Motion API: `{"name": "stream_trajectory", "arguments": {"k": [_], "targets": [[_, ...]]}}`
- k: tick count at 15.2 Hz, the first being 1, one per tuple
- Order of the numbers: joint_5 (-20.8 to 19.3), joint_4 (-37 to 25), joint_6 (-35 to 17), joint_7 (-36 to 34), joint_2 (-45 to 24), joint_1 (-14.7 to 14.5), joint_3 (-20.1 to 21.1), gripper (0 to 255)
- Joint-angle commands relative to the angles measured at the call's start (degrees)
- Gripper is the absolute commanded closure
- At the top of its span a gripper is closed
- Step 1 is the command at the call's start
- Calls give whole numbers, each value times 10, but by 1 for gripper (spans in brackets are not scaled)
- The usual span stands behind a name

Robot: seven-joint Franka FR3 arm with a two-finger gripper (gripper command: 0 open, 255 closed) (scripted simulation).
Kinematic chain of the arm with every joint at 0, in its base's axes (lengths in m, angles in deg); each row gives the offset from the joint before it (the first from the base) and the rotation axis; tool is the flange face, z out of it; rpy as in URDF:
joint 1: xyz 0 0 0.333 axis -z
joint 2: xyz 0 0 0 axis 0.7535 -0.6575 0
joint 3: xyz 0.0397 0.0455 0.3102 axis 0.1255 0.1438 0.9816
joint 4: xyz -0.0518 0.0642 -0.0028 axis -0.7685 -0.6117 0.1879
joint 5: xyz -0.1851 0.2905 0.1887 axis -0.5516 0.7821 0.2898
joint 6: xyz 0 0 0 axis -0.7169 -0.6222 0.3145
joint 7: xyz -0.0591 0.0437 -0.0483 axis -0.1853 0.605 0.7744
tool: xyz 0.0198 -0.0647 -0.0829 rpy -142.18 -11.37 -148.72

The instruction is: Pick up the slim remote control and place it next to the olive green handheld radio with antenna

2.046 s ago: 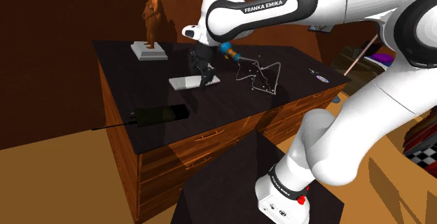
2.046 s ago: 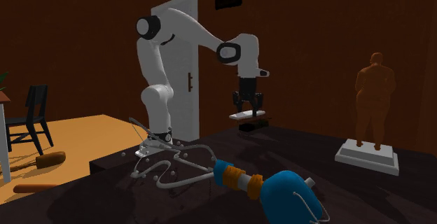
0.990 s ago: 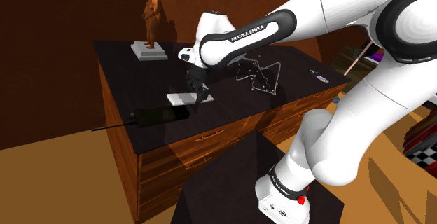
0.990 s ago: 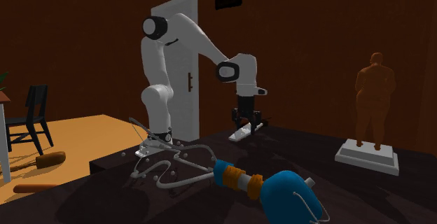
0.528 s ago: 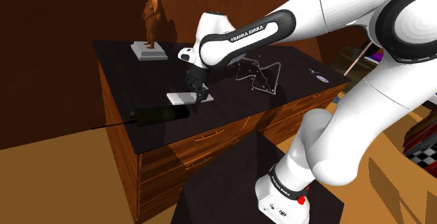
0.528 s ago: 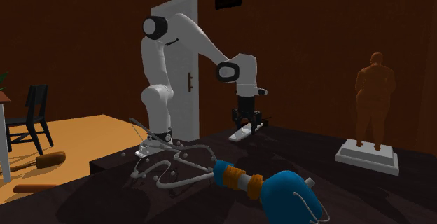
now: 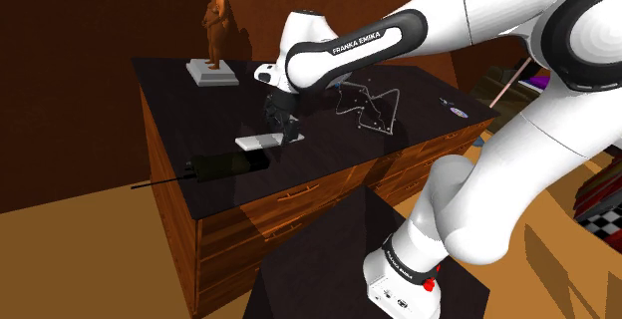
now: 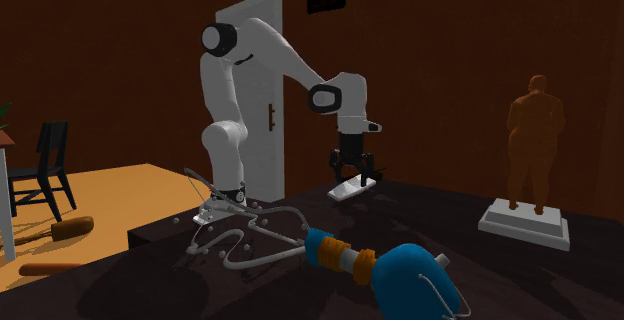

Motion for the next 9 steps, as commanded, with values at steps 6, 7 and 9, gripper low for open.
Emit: {"name": "stream_trajectory", "arguments": {"k": [6,7,9], "targets": [[-8,-26,56,-6,30,2,3,0],[-8,-26,56,-6,30,2,3,0],[-8,-26,56,-6,30,2,3,0]]}}
